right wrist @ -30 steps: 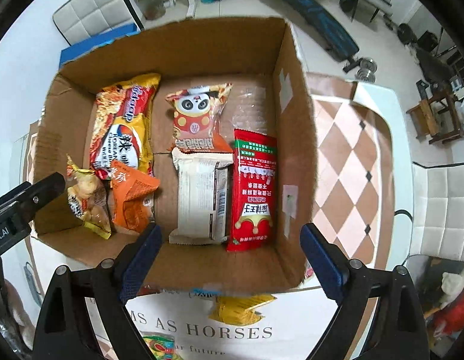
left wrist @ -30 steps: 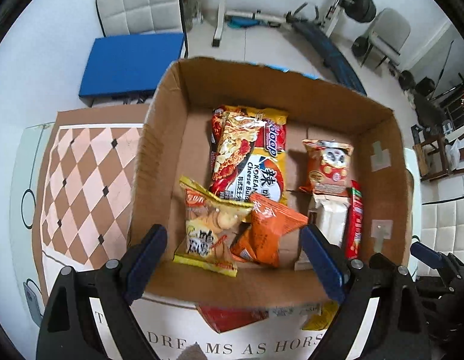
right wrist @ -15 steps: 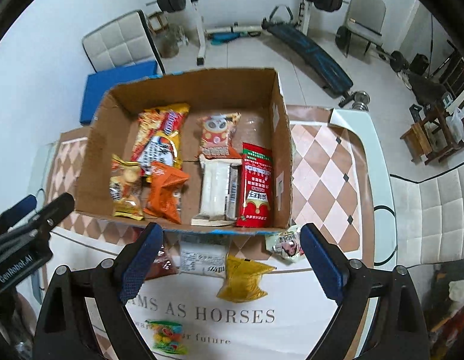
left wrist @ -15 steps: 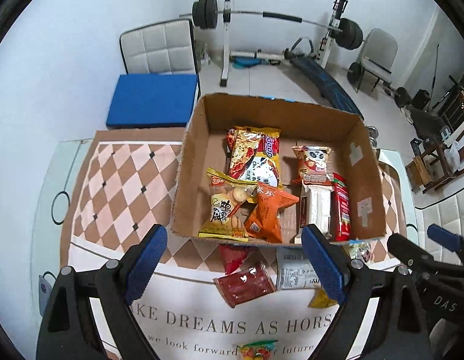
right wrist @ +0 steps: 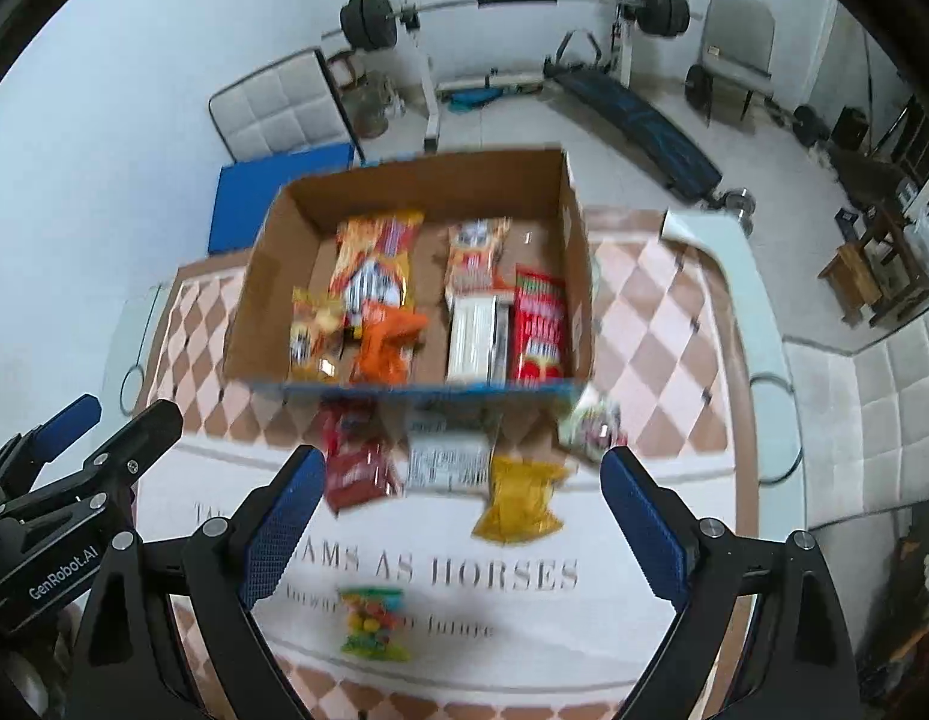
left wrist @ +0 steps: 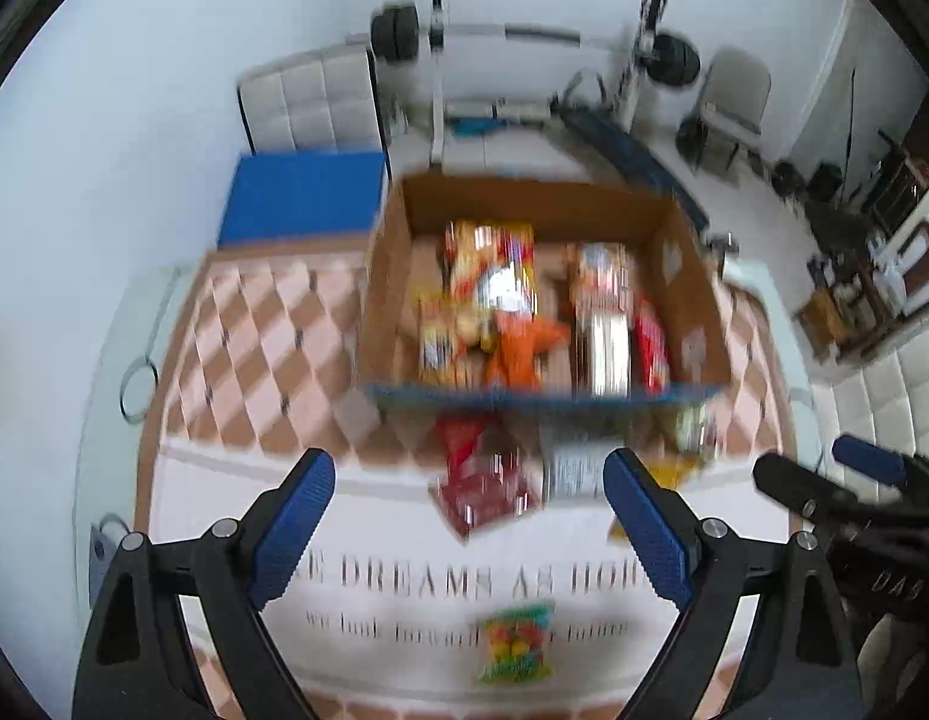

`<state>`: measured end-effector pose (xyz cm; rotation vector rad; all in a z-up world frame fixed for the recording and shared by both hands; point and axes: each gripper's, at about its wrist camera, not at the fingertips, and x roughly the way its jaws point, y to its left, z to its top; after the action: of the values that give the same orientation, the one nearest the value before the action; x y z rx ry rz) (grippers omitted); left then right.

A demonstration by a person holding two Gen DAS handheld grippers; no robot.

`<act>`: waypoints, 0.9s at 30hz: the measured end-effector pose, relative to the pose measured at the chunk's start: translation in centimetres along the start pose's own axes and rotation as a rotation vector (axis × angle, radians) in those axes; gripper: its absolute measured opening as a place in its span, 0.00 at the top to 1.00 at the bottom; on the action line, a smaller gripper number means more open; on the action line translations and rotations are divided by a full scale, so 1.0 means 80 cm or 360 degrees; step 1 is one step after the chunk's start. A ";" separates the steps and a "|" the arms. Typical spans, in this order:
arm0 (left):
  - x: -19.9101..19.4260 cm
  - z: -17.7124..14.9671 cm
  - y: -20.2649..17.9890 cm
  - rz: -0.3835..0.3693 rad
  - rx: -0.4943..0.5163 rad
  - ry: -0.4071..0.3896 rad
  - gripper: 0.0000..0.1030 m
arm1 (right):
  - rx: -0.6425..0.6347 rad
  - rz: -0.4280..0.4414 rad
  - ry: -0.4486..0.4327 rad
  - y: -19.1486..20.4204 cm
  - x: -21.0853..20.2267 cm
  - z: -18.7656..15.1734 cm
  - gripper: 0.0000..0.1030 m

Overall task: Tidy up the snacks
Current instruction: 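Lift both tools away from the box back toward the table snacks, then grasp the fruit-print candy bag with left tool while right tool grasps yellow chip bag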

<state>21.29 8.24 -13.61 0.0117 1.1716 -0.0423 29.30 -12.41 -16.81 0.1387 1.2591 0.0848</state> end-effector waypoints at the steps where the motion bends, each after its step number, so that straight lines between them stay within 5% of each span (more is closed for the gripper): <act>1: 0.010 -0.011 0.001 -0.0007 0.0003 0.0063 0.11 | 0.0010 0.0011 0.0041 -0.005 0.006 -0.009 0.08; 7: 0.104 -0.106 -0.007 -0.0092 -0.0020 0.0593 0.11 | 0.0141 0.0035 0.0308 -0.045 0.064 -0.072 0.08; 13: 0.191 -0.162 -0.026 -0.0145 -0.0100 0.0943 0.11 | 0.0223 0.0017 0.0479 -0.077 0.116 -0.108 0.08; 17: 0.232 -0.179 -0.039 -0.0117 -0.0132 0.1043 0.14 | 0.0256 0.0002 0.0523 -0.093 0.143 -0.108 0.08; 19: 0.243 -0.183 -0.045 -0.0112 -0.0142 0.1066 0.37 | 0.0273 -0.0006 0.0531 -0.100 0.156 -0.104 0.08; 21: 0.250 -0.186 -0.049 -0.0086 -0.0147 0.1083 0.50 | 0.0288 -0.0004 0.0539 -0.104 0.168 -0.097 0.08; 27: 0.251 -0.172 -0.051 -0.0058 -0.0191 0.1007 0.53 | 0.0302 0.0004 0.0557 -0.103 0.210 -0.066 0.08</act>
<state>16.20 4.04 -37.39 -0.1096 1.8056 0.0011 29.28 -17.88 -35.45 0.2994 1.6162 -0.0097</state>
